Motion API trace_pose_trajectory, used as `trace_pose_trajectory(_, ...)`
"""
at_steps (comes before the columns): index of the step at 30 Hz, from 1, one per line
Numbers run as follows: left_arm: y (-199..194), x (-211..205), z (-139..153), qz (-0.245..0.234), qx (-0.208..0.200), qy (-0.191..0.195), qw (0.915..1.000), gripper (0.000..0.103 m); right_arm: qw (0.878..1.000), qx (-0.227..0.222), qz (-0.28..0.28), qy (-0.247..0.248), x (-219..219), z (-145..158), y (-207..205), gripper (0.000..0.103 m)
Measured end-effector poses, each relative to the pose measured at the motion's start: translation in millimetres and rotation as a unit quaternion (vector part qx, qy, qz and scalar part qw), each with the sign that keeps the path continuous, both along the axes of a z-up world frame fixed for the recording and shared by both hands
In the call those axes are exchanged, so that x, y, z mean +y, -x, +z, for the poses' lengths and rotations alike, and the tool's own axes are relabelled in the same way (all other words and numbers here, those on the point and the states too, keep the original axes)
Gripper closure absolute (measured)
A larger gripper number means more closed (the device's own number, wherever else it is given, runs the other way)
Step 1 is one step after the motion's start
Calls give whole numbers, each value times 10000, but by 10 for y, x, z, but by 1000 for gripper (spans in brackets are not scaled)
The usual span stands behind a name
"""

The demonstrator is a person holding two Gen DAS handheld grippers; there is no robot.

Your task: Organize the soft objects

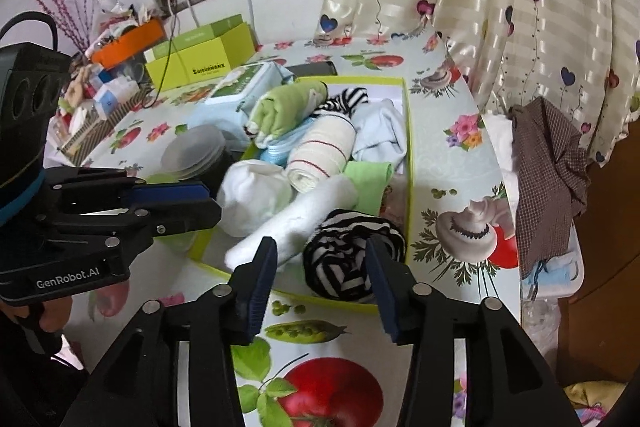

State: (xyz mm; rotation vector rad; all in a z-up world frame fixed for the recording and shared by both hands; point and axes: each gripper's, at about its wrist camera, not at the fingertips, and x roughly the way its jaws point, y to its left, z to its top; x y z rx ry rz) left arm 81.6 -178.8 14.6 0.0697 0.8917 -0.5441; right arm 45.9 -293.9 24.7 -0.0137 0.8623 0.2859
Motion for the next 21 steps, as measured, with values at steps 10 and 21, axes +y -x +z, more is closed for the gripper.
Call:
trace_pose_trajectory(10, 306, 81, 150, 140, -446, -86, 9989, 82, 9994, -157, -76, 299, 182, 151, 189, 43)
trace_pose_trajectory(21, 541, 274, 143, 613, -582, -241, 9961, 82, 9979, -166, -98, 622, 438, 167, 448, 40)
